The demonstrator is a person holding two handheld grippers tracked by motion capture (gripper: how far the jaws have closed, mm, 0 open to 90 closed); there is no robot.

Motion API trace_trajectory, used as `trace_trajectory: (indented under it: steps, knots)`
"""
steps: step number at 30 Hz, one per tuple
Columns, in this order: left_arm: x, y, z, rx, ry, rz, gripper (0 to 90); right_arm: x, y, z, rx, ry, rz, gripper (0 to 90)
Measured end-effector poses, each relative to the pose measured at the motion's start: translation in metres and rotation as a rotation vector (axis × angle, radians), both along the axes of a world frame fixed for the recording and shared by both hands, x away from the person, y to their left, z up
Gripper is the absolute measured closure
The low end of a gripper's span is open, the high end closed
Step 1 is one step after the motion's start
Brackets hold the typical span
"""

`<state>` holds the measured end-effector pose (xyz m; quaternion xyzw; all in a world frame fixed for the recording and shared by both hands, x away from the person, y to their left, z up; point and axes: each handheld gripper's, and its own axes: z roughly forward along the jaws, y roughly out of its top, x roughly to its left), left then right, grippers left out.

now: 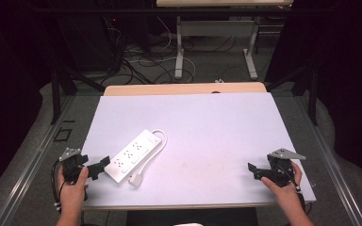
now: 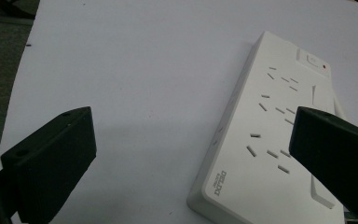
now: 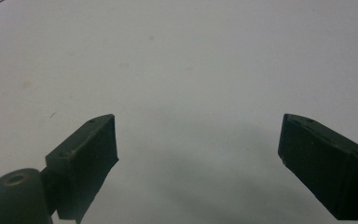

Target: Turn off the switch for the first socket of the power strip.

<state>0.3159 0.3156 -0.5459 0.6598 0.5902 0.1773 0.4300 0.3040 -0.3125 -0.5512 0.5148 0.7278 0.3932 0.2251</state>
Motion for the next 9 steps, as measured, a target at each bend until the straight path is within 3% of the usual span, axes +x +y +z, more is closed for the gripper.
trace_trajectory:
  steps: [9]
  knots:
    - [0.0010, -0.0005, -0.0009, 0.023, 0.009, -0.009, 0.5, -0.0003, -0.0005, -0.0007, 0.011, 0.005, -0.006, 11.2]
